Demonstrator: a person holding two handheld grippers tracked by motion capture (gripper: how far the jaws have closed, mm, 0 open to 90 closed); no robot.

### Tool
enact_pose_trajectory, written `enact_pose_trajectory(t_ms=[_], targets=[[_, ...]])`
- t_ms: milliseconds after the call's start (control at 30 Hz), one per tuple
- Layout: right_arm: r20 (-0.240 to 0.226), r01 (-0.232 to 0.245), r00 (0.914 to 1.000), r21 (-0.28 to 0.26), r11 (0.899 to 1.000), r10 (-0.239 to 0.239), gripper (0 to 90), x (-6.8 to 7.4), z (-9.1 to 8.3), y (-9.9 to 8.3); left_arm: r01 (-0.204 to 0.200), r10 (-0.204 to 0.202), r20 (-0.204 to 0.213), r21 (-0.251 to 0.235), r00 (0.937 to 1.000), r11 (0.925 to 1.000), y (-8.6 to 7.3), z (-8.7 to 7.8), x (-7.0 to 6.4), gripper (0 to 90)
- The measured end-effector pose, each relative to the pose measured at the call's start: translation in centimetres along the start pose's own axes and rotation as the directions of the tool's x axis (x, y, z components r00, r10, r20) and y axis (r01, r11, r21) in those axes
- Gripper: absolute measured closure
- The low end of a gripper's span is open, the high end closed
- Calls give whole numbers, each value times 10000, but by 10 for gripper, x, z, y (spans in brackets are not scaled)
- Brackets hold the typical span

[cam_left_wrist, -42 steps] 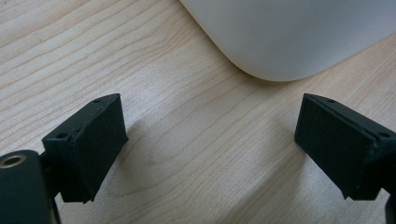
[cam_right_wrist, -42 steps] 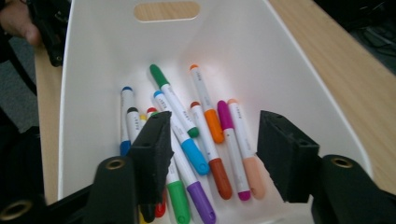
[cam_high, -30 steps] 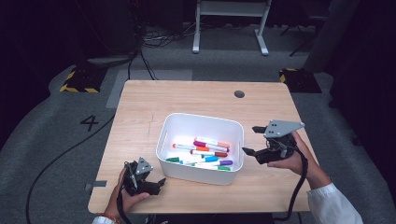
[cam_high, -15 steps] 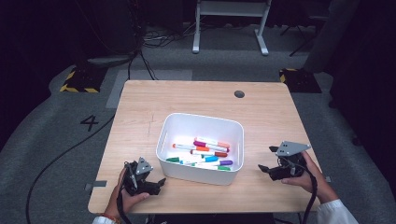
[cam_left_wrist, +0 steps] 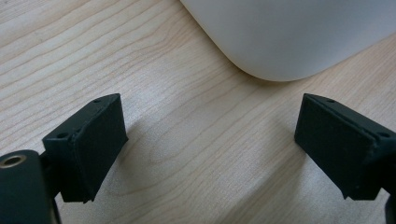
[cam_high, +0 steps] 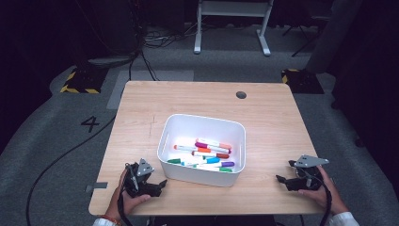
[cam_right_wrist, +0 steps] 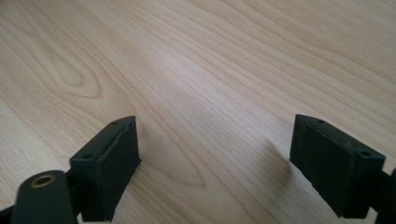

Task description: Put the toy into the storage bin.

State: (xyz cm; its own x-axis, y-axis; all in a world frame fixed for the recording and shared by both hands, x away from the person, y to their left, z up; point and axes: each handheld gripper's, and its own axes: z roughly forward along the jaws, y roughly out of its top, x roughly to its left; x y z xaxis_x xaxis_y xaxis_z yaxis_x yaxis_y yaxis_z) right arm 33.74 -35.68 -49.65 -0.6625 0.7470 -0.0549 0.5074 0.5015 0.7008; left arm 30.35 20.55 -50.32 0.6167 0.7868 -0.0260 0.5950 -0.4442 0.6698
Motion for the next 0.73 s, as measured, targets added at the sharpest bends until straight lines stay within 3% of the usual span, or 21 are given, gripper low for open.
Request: enact_pose_trajectory(t_ms=[100,167,733], targets=[[-81,-571,9984,-517,9970,568,152,-7,-3,-13,19,-19,-69,-24,10000,10000,0,0,0,91],[68,-766,9970,-534,9956,771,152,-8,-6,-16,17,-17,-68,-21,10000,10000,0,0,0,91],[182,-892,9958,-531,9946,903,153,-8,-7,-17,-22,22,21,-11,10000,10000,0,0,0,90]])
